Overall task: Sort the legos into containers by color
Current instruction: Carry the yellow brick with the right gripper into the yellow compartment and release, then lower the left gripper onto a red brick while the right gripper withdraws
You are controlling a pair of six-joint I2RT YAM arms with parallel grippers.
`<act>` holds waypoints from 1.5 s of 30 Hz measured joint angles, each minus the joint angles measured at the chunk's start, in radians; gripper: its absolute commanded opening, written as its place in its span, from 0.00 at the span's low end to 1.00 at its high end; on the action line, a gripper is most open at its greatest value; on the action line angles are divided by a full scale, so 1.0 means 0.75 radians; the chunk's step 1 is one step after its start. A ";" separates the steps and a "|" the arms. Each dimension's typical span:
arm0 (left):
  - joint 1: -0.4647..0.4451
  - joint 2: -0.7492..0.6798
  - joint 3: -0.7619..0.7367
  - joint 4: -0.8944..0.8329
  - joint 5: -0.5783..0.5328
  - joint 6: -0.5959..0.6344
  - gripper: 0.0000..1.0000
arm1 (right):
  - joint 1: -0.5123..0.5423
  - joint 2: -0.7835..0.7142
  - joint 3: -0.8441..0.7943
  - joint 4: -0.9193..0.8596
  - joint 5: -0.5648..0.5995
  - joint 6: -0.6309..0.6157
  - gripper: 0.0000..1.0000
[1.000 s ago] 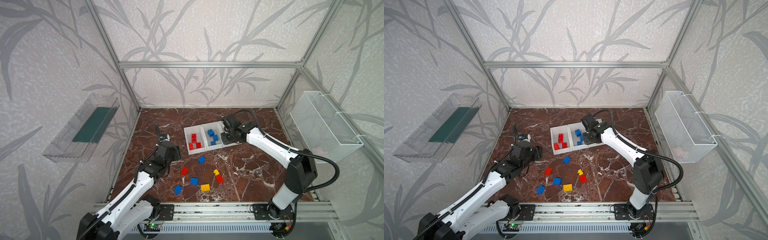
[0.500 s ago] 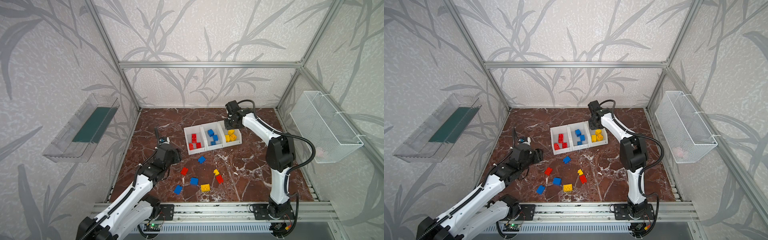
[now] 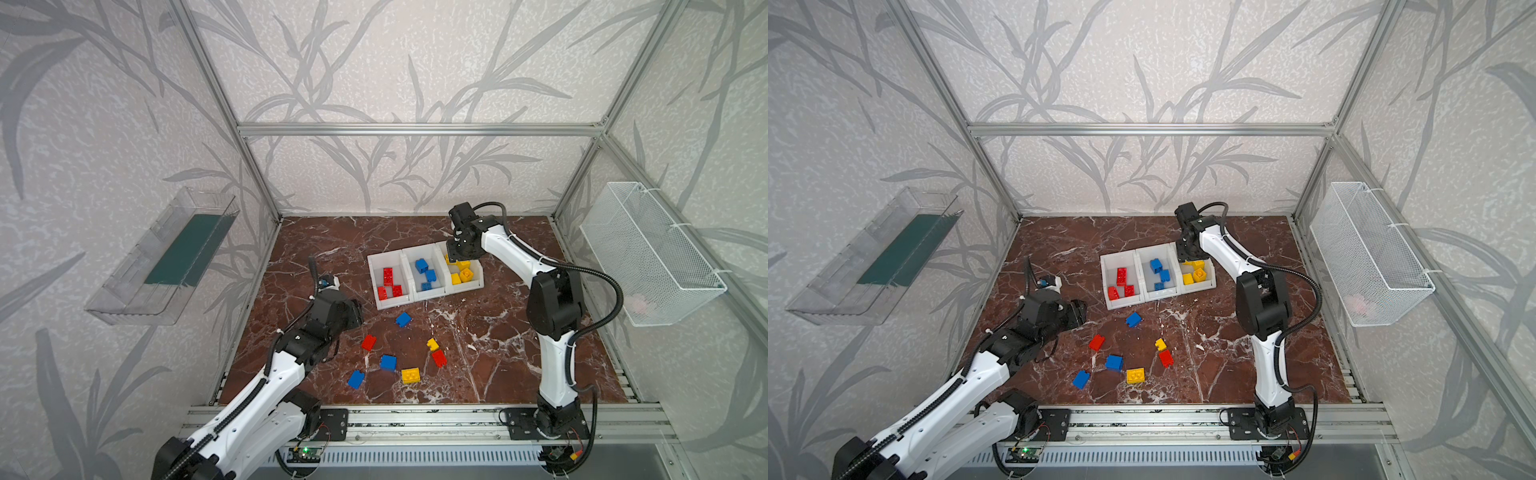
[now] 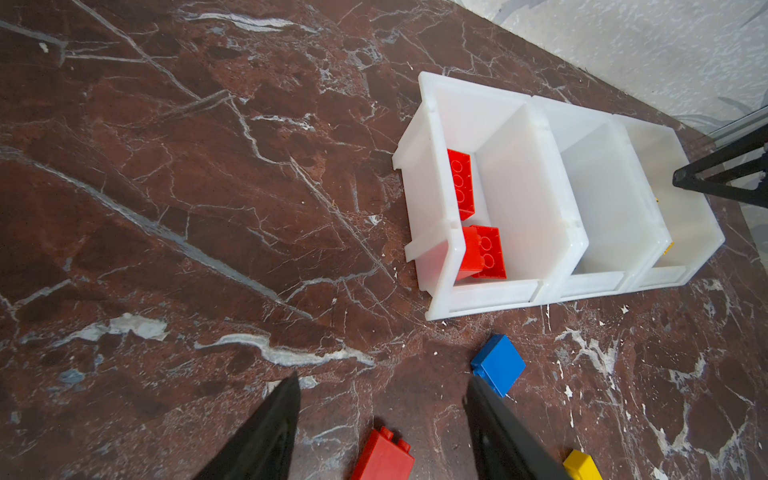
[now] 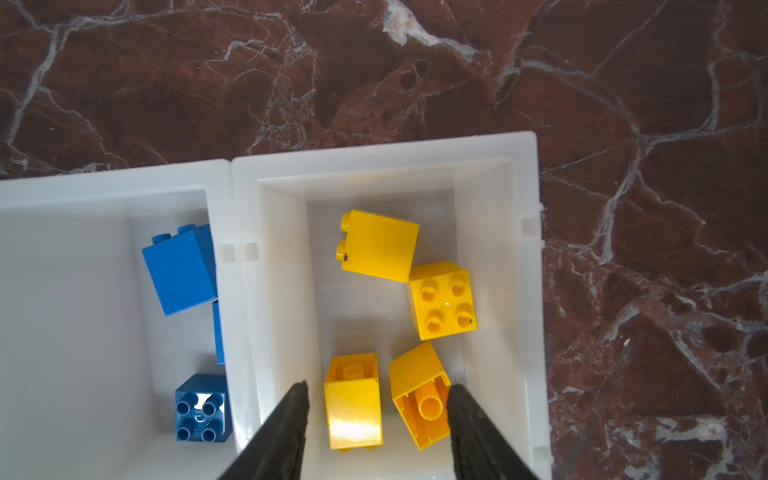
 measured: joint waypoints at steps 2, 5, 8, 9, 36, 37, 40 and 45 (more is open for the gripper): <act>0.000 0.000 -0.006 0.000 0.015 0.000 0.66 | 0.000 -0.013 -0.019 0.002 -0.009 0.004 0.56; 0.000 0.000 -0.012 -0.004 0.026 0.000 0.66 | 0.000 -0.077 -0.096 0.017 -0.028 0.011 0.56; 0.000 0.000 -0.012 -0.006 0.036 0.002 0.66 | 0.000 -0.194 -0.221 0.041 -0.045 0.011 0.56; 0.000 0.000 -0.012 -0.007 0.043 0.005 0.66 | 0.000 -0.242 -0.262 0.045 -0.048 0.011 0.56; -0.133 0.413 -0.051 0.026 0.179 0.134 0.64 | 0.040 -1.220 -1.243 0.151 -0.092 0.393 0.57; -0.143 0.434 -0.046 0.022 0.184 0.141 0.64 | 0.040 -1.224 -1.251 0.151 -0.089 0.400 0.57; -0.170 0.489 -0.023 0.013 0.186 0.157 0.64 | 0.040 -1.224 -1.255 0.152 -0.087 0.417 0.57; -0.214 0.555 0.017 0.001 0.182 0.169 0.62 | 0.040 -1.224 -1.255 0.154 -0.087 0.430 0.57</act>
